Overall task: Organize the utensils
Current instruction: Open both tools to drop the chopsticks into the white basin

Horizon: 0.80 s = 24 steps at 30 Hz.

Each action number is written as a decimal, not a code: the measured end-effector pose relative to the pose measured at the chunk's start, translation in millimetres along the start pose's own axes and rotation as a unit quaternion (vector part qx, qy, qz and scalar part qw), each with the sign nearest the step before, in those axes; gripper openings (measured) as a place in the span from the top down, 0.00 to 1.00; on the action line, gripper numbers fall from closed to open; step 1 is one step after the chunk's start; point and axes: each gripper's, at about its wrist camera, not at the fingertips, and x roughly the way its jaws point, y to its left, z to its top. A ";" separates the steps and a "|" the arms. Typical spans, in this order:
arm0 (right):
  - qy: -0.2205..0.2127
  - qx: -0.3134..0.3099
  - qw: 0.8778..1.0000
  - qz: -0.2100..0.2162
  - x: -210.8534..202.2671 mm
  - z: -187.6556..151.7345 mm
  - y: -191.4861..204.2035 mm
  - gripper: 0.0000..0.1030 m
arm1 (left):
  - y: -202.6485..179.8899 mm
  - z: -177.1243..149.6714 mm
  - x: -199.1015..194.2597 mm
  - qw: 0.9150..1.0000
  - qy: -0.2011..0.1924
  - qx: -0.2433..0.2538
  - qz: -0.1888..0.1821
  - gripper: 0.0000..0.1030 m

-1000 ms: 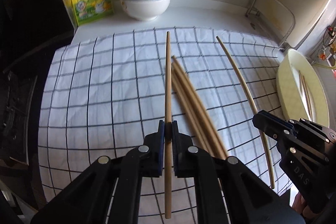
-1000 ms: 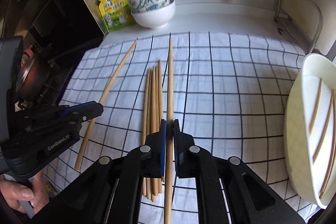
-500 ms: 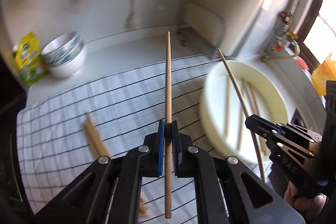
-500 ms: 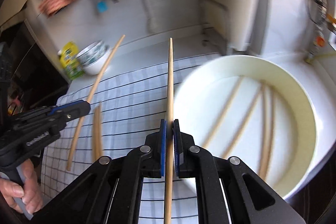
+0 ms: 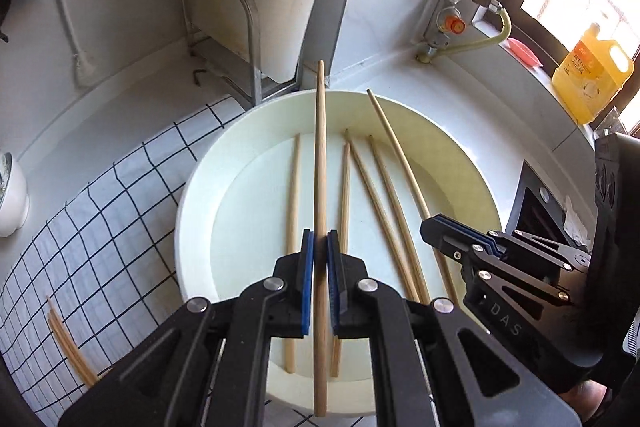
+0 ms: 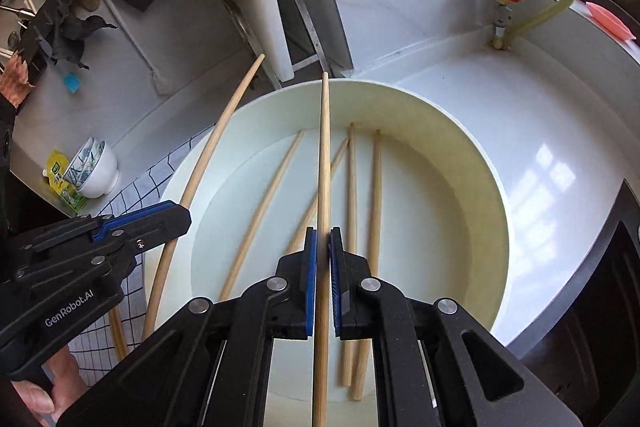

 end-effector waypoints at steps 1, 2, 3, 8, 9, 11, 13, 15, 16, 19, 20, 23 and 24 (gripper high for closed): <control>0.005 0.005 1.000 0.002 4.2 -0.5 -3.2 0.94 | -2.0 0.3 4.8 1.000 0.006 0.002 0.001 0.93; 0.009 0.008 1.000 0.004 8.0 -0.9 -6.1 0.94 | -3.3 0.7 9.7 1.000 0.013 0.004 0.002 0.93; 0.013 0.010 1.000 0.004 11.4 -1.6 -7.7 0.94 | -4.5 0.4 14.7 1.000 0.018 0.005 0.003 0.93; 0.021 0.021 1.000 0.002 20.5 -3.9 -16.8 0.94 | -6.2 -0.2 31.6 0.999 0.040 0.009 0.014 0.92; 0.022 0.022 1.000 0.004 20.8 -3.5 -18.1 0.94 | -5.8 -0.7 32.9 0.999 0.043 0.008 0.014 0.92; 0.021 0.026 0.999 0.007 18.6 -4.9 -20.5 0.94 | -4.1 -0.7 31.9 0.999 0.041 0.005 0.015 0.89; 0.018 0.028 0.999 0.007 15.7 -5.7 -23.3 0.93 | -1.8 -1.1 28.9 0.999 0.038 0.001 0.021 0.72; 0.017 0.029 0.999 0.007 12.8 -5.8 -24.4 0.84 | 1.3 -1.1 23.2 0.999 0.030 -0.004 0.026 0.56; 0.013 0.028 1.000 0.005 10.2 -5.9 -23.5 0.84 | 2.8 -1.2 19.2 0.999 0.025 -0.005 0.028 0.54; 0.006 0.023 1.000 0.001 4.7 -5.9 -20.3 0.84 | 6.6 -2.0 9.8 0.999 0.017 -0.011 0.032 0.54; 0.005 0.022 1.000 0.002 2.9 -6.4 -18.9 0.84 | 7.8 -3.0 6.3 0.999 0.014 -0.013 0.034 0.54; 0.003 0.017 1.000 0.003 -0.6 -8.0 -14.7 0.83 | 11.5 -9.1 -5.0 0.999 0.006 -0.016 0.042 0.54; 0.003 0.016 1.000 0.004 -2.2 -9.2 -12.5 0.83 | 12.0 -11.0 -8.1 0.999 0.005 -0.018 0.043 0.54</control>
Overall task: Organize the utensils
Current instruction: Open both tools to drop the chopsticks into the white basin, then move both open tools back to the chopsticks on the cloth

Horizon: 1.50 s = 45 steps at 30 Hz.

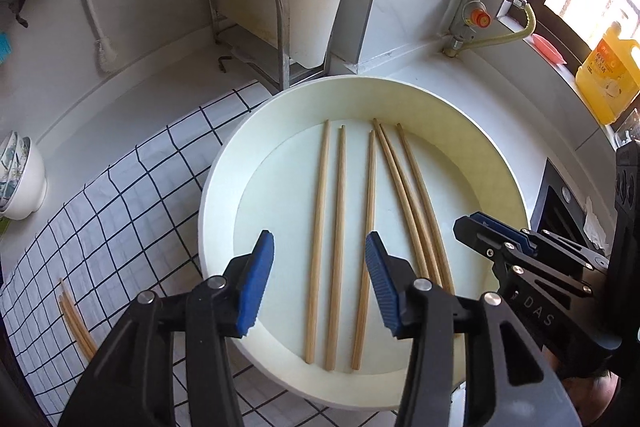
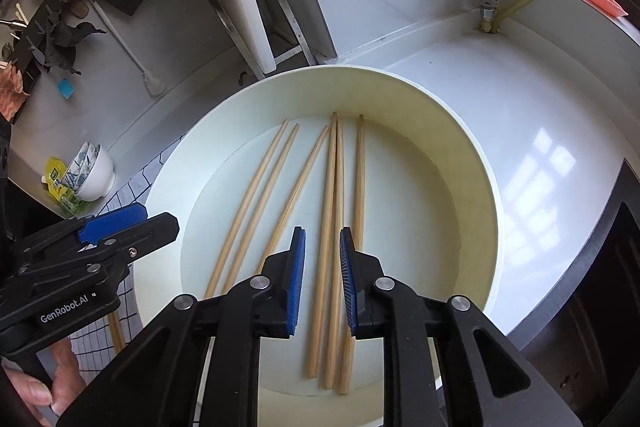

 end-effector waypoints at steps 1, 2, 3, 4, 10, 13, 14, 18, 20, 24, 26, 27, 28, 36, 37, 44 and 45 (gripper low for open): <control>0.000 -0.001 1.000 0.001 -1.4 -1.3 1.3 0.83 | 2.0 -2.8 -3.5 1.000 -0.001 -0.002 0.000 0.54; 0.000 -0.003 1.000 0.001 -2.4 -2.3 3.1 0.83 | 3.9 -5.0 -6.5 1.000 -0.002 -0.004 0.002 0.54; -0.001 -0.004 1.000 0.001 -3.6 -3.5 5.6 0.82 | 6.3 -7.5 -9.5 1.000 -0.004 -0.006 0.003 0.54; -0.001 -0.007 1.000 0.002 -4.8 -4.6 8.1 0.81 | 9.2 -9.9 -12.8 1.000 -0.005 -0.010 0.003 0.54; -0.006 -0.022 1.000 0.010 -16.2 -9.2 21.5 0.76 | 31.6 -26.6 -32.7 0.999 -0.009 -0.032 0.008 0.49; -0.006 -0.030 0.999 0.015 -21.4 -12.6 30.2 0.76 | 44.6 -35.4 -42.4 0.999 -0.013 -0.044 0.015 0.49; -0.006 -0.032 0.999 0.017 -22.8 -14.0 33.2 0.75 | 48.6 -38.5 -45.5 0.999 -0.014 -0.047 0.017 0.49; -0.003 -0.046 0.999 0.028 -26.3 -21.5 50.9 0.73 | 65.4 -53.0 -58.4 0.998 -0.017 -0.059 0.027 0.48; 0.000 -0.055 0.998 0.035 -26.3 -25.7 61.4 0.73 | 75.7 -61.2 -65.6 0.997 -0.017 -0.070 0.031 0.47; 0.005 -0.080 0.996 0.048 -26.3 -36.1 88.1 0.69 | 95.3 -78.5 -77.6 0.995 -0.013 -0.093 0.032 0.46; 0.008 -0.092 0.994 0.055 -25.5 -40.3 102.0 0.68 | 104.3 -88.6 -83.4 0.994 -0.013 -0.100 0.037 0.46; 0.009 -0.098 0.993 0.059 -25.4 -42.7 108.9 0.68 | 109.6 -93.6 -85.6 0.994 -0.012 -0.105 0.040 0.46; 0.010 -0.104 0.993 0.063 -25.6 -45.0 115.6 0.68 | 116.0 -99.7 -88.1 0.993 -0.010 -0.111 0.042 0.46; 0.027 -0.147 0.985 0.083 -20.3 -65.8 168.7 0.66 | 160.5 -145.8 -102.8 0.988 -0.001 -0.137 0.075 0.46; 0.029 -0.153 0.984 0.084 -19.2 -68.9 174.5 0.65 | 167.5 -152.6 -104.3 0.987 0.001 -0.142 0.078 0.46; 0.049 -0.191 0.976 0.091 -7.2 -87.9 216.6 0.64 | 210.9 -190.1 -112.5 0.978 0.004 -0.184 0.094 0.43; 0.053 -0.198 0.975 0.090 -3.3 -91.4 222.9 0.62 | 217.8 -195.0 -112.8 0.976 0.005 -0.192 0.098 0.43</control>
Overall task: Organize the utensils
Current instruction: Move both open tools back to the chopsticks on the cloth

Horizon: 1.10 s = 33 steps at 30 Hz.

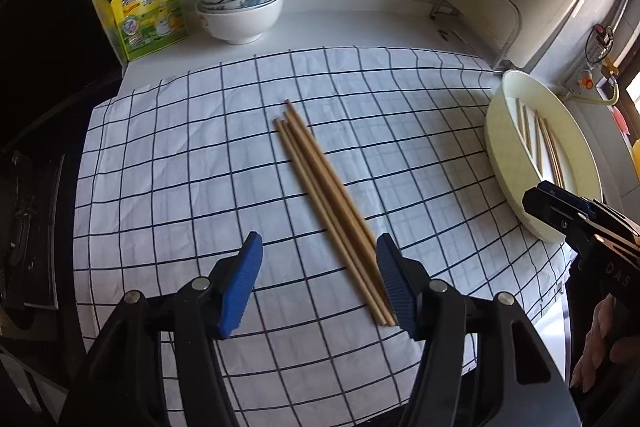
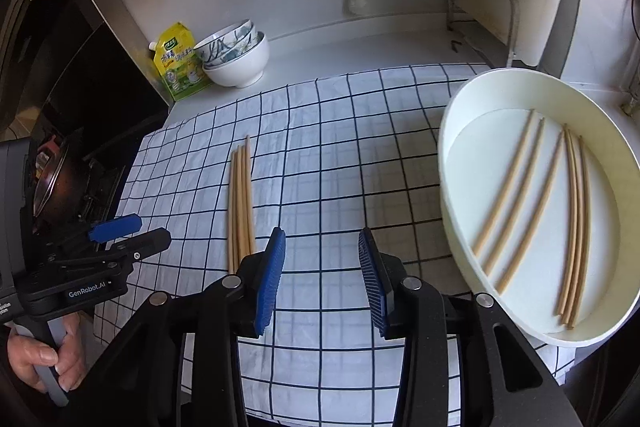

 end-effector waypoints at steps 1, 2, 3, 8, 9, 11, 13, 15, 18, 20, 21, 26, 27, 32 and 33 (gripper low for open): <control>0.005 -0.007 1.000 -0.003 5.1 -0.2 5.5 0.62 | 6.6 -1.7 1.5 1.000 0.001 -0.007 0.004 0.42; 0.008 -0.016 1.000 -0.006 10.0 -0.5 11.0 0.62 | 13.7 -3.0 3.3 1.000 0.002 -0.017 0.009 0.42; 0.009 -0.022 1.000 -0.008 13.3 -0.4 15.2 0.62 | 20.9 -4.5 5.5 1.000 0.004 -0.027 0.011 0.42; 0.016 -0.049 0.999 -0.004 36.0 0.7 34.2 0.58 | 44.2 -10.3 14.5 0.998 0.004 -0.056 0.026 0.35; 0.021 -0.052 0.998 -0.004 41.9 1.0 37.1 0.57 | 46.3 -11.6 17.0 0.998 0.005 -0.057 0.029 0.34; 0.032 -0.059 0.998 -0.002 54.6 0.7 42.2 0.56 | 50.1 -14.0 23.1 0.998 0.006 -0.056 0.036 0.33; 0.038 -0.067 0.997 -0.004 64.7 0.5 47.4 0.56 | 53.9 -17.0 29.7 0.997 0.010 -0.062 0.037 0.32; 0.047 -0.076 0.996 -0.007 77.1 0.2 51.6 0.56 | 57.8 -19.7 34.7 0.997 0.013 -0.069 0.035 0.30; 0.055 -0.083 0.995 -0.009 92.0 0.9 55.4 0.56 | 61.6 -22.4 38.3 0.996 0.010 -0.076 0.038 0.26; 0.059 -0.089 0.994 -0.010 100.7 0.7 57.7 0.56 | 63.9 -23.1 40.0 0.996 0.006 -0.077 0.042 0.26; 0.063 -0.092 0.994 -0.012 106.0 0.8 59.0 0.56 | 65.3 -23.4 40.7 0.996 0.005 -0.078 0.044 0.26; 0.069 -0.107 0.992 -0.028 123.4 0.8 61.5 0.56 | 69.6 -25.2 43.3 0.995 0.003 -0.085 0.048 0.26; 0.072 -0.108 0.991 -0.031 125.8 0.9 61.4 0.56 | 70.1 -25.6 43.5 0.995 0.003 -0.088 0.044 0.26; 0.079 -0.121 0.989 -0.033 132.1 -1.2 64.0 0.56 | 69.6 -26.5 46.0 0.995 0.004 -0.097 0.037 0.26; 0.080 -0.123 0.989 -0.033 132.7 -1.7 64.7 0.56 | 69.0 -27.0 46.3 0.994 0.004 -0.100 0.037 0.26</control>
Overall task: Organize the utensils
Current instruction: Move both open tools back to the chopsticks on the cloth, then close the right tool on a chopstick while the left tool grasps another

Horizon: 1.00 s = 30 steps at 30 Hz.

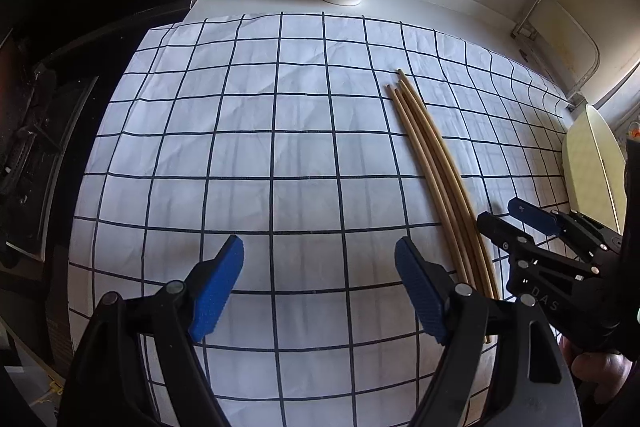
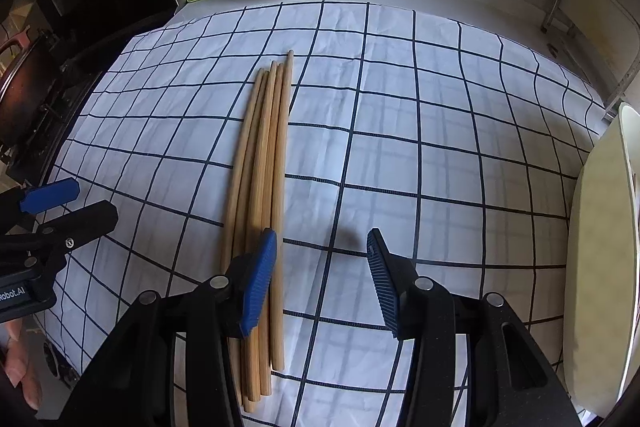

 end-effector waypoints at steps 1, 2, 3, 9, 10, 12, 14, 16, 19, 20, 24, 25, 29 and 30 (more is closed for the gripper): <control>0.000 -0.001 1.000 0.001 0.2 -0.2 0.4 0.56 | -0.4 -0.3 0.1 1.000 -0.001 -0.002 -0.002 0.26; 0.001 -0.002 1.000 0.002 0.4 -0.6 0.4 0.56 | -0.5 -0.2 0.3 1.000 -0.001 -0.003 -0.003 0.26; 0.002 -0.002 1.000 0.004 0.3 -1.3 -0.1 0.56 | -1.4 -0.3 0.1 1.000 -0.003 -0.004 -0.003 0.26; 0.003 -0.002 1.000 0.008 -0.5 -5.0 -3.4 0.55 | -6.4 1.5 2.0 1.000 -0.004 -0.006 -0.003 0.26; 0.003 -0.003 1.000 0.007 -0.9 -5.2 -3.4 0.55 | -6.1 1.9 2.7 1.000 -0.004 -0.009 -0.004 0.26; 0.006 -0.006 1.000 0.008 -1.4 -6.0 -3.1 0.55 | -6.3 2.2 3.4 1.000 -0.007 -0.013 -0.006 0.26; 0.010 -0.008 1.000 0.013 -2.2 -8.1 -3.4 0.55 | -8.3 2.3 4.5 1.000 -0.006 -0.014 -0.005 0.26; 0.011 -0.008 1.000 0.014 -3.2 -9.6 -3.0 0.55 | -10.0 2.7 5.5 1.000 -0.005 -0.012 -0.001 0.26; 0.014 -0.012 1.000 0.017 -2.6 -10.7 -0.7 0.55 | -13.2 3.0 7.3 1.000 -0.002 -0.008 0.004 0.26; 0.012 -0.014 1.000 0.014 -2.6 -10.8 0.1 0.55 | -14.2 2.8 7.4 1.000 -0.002 -0.006 0.005 0.26; 0.008 -0.011 1.000 0.013 -1.5 -8.3 -1.7 0.55 | -19.7 2.0 7.3 1.000 -0.005 -0.001 0.008 0.26; 0.008 -0.010 1.000 0.013 -1.0 -8.0 -2.8 0.55 | -21.2 1.7 8.0 1.000 -0.004 -0.002 0.008 0.24; 0.001 -0.006 1.000 0.013 -0.6 -8.0 -9.1 0.54 | -28.4 -0.6 11.0 1.000 -0.003 -0.008 0.002 0.21; 0.000 -0.005 1.000 0.012 -0.9 -8.2 -11.5 0.54 | -30.4 -1.0 12.3 1.000 -0.003 -0.008 0.001 0.21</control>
